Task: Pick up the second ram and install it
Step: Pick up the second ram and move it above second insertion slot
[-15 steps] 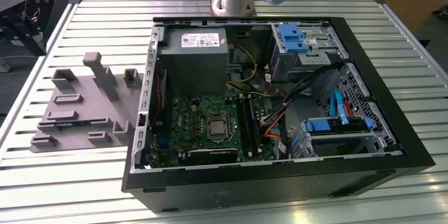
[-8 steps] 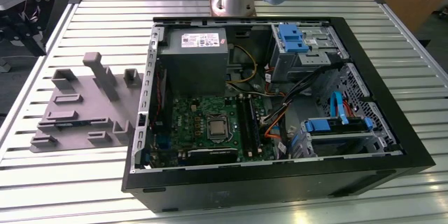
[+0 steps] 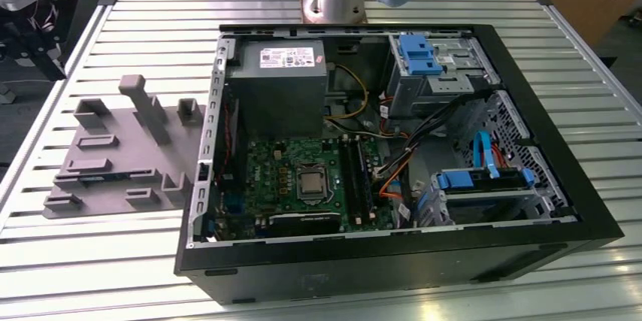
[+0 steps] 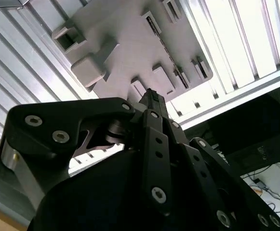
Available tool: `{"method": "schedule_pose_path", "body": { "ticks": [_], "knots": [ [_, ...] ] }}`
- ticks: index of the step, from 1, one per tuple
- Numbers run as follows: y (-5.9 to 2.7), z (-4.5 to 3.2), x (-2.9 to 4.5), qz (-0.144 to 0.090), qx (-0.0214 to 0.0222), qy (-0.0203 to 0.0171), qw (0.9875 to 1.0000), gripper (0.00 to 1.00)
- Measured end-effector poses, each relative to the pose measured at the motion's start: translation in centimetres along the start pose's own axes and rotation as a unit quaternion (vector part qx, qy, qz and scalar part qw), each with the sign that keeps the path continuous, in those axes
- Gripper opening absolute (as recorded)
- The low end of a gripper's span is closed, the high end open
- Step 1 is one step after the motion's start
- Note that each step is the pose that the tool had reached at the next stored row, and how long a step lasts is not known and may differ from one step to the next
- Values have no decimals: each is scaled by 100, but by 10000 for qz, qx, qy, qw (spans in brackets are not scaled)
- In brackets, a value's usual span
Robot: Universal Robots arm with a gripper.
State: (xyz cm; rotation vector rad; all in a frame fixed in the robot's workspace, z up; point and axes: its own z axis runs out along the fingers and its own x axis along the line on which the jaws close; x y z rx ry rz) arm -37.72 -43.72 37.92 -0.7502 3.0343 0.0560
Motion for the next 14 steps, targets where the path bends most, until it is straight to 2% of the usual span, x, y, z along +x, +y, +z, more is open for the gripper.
{"method": "schedule_pose_path", "body": {
  "ticks": [7,14],
  "knots": [
    [0,1,1,-401,-10,11,9992,11],
    [0,1,0,-858,-20,26,9963,11]
  ]
}}
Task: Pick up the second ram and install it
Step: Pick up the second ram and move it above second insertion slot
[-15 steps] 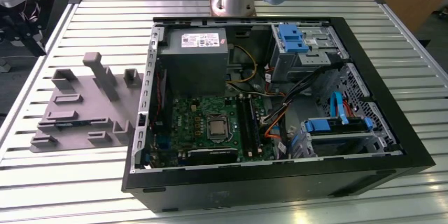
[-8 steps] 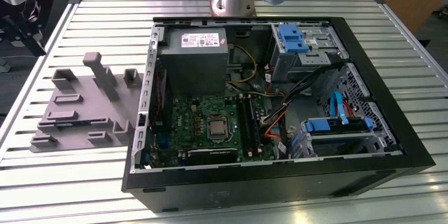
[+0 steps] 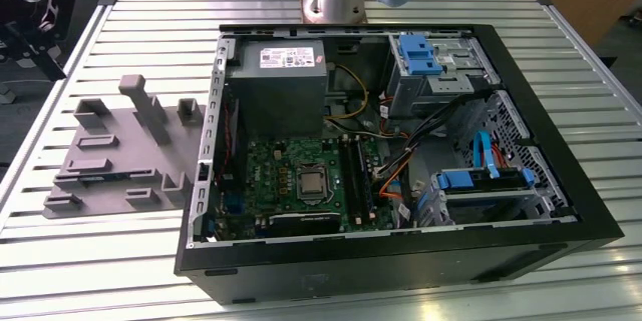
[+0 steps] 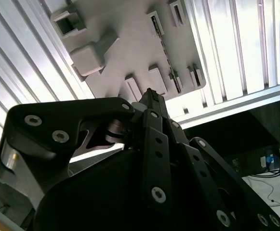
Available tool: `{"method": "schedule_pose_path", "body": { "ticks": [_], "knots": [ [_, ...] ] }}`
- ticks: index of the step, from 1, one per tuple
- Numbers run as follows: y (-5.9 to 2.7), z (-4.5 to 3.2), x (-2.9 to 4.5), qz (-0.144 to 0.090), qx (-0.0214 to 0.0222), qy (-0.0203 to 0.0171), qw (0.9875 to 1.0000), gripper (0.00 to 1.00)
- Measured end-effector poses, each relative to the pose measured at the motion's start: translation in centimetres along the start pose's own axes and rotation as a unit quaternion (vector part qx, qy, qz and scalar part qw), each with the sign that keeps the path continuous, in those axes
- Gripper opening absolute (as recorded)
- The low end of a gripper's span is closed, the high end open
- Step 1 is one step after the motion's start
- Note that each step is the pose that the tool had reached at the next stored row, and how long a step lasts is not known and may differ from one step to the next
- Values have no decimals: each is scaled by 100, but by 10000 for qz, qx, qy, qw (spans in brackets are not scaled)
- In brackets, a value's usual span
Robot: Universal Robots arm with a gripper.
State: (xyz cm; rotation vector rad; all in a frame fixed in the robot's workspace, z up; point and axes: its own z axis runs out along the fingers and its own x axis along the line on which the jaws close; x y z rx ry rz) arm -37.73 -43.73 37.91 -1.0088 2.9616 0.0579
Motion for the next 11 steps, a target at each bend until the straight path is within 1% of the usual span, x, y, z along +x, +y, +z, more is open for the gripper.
{"method": "schedule_pose_path", "body": {
  "ticks": [11],
  "knots": [
    [0,0,0,-8,0,1,10000,11]
  ]
}}
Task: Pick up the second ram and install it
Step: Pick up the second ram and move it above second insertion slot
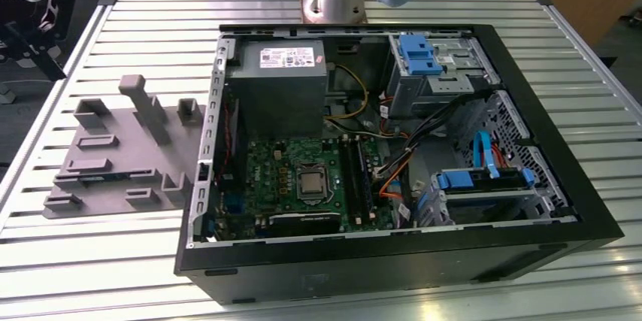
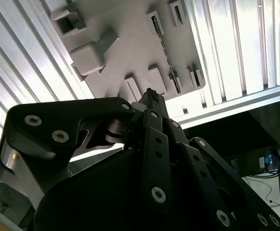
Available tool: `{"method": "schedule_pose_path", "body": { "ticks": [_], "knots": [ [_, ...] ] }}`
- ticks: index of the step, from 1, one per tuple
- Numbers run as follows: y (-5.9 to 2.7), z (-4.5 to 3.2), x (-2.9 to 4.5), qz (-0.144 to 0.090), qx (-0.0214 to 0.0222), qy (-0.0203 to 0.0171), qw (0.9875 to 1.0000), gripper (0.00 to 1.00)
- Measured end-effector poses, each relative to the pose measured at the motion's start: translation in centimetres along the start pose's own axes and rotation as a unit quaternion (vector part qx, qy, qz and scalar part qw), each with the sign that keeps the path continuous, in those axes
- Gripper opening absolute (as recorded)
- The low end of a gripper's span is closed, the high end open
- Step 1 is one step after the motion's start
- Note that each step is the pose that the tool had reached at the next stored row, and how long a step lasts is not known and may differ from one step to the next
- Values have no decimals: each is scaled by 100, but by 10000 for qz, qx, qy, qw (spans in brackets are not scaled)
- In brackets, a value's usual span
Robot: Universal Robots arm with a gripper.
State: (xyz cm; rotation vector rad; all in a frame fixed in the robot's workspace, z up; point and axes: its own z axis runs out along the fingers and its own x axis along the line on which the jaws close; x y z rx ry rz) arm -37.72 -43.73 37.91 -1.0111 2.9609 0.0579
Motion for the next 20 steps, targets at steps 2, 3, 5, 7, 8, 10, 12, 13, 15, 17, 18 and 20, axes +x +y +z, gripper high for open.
{"method": "schedule_pose_path", "body": {
  "ticks": [2,3,5,7,8,10,12,13,15,17,18,20],
  "knots": [
    [0,0,0,-8,0,0,10000,11],
    [0,0,0,-25,-1,1,10000,11],
    [0,0,0,-92,-2,3,10000,11],
    [-1,0,1,-178,-4,6,9998,11],
    [-2,0,2,-223,-5,7,9998,11],
    [-2,0,4,-314,-7,10,9995,11],
    [-2,0,5,-415,-10,13,9991,11],
    [-2,0,6,-473,-11,14,9989,11],
    [-2,0,7,-579,-14,18,9983,11],
    [-1,0,8,-687,-16,21,9976,11],
    [-1,0,9,-743,-18,23,9972,11],
    [-1,-1,10,-871,-21,28,9962,11]
  ]
}}
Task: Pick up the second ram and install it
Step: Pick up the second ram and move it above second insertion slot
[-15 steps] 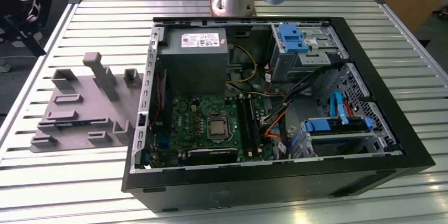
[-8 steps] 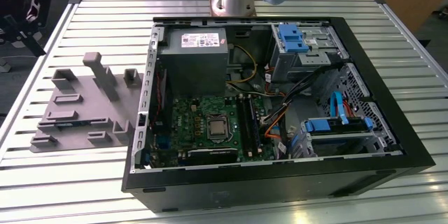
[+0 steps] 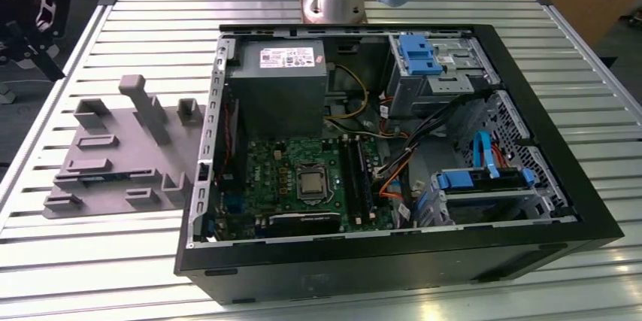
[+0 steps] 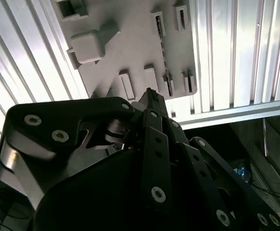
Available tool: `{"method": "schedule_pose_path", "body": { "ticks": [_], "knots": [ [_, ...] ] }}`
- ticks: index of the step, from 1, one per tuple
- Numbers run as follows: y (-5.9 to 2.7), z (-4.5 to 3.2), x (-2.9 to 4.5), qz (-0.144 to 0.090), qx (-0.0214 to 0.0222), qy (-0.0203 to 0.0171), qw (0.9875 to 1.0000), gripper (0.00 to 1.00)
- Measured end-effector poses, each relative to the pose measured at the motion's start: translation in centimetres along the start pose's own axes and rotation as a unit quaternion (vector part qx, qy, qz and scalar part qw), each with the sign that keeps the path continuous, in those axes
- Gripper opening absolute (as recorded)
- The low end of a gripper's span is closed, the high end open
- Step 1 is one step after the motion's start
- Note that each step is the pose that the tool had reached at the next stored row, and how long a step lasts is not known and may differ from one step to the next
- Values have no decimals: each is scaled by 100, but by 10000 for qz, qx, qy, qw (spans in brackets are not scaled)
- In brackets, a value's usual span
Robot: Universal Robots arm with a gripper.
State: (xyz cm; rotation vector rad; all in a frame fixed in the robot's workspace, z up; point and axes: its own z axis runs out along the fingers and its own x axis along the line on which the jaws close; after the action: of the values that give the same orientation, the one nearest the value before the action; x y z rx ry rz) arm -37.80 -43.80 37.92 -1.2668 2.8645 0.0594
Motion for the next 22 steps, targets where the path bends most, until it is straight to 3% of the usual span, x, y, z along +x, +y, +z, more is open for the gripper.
{"method": "schedule_pose_path", "body": {
  "ticks": [4,8,16,22],
  "knots": [
    [3,1,2,-294,-7,9,9996,11],
    [5,1,4,-577,-13,18,9983,11],
    [10,2,9,-1099,-22,38,9939,11],
    [10,2,9,-1115,-22,38,9938,11]
  ]
}}
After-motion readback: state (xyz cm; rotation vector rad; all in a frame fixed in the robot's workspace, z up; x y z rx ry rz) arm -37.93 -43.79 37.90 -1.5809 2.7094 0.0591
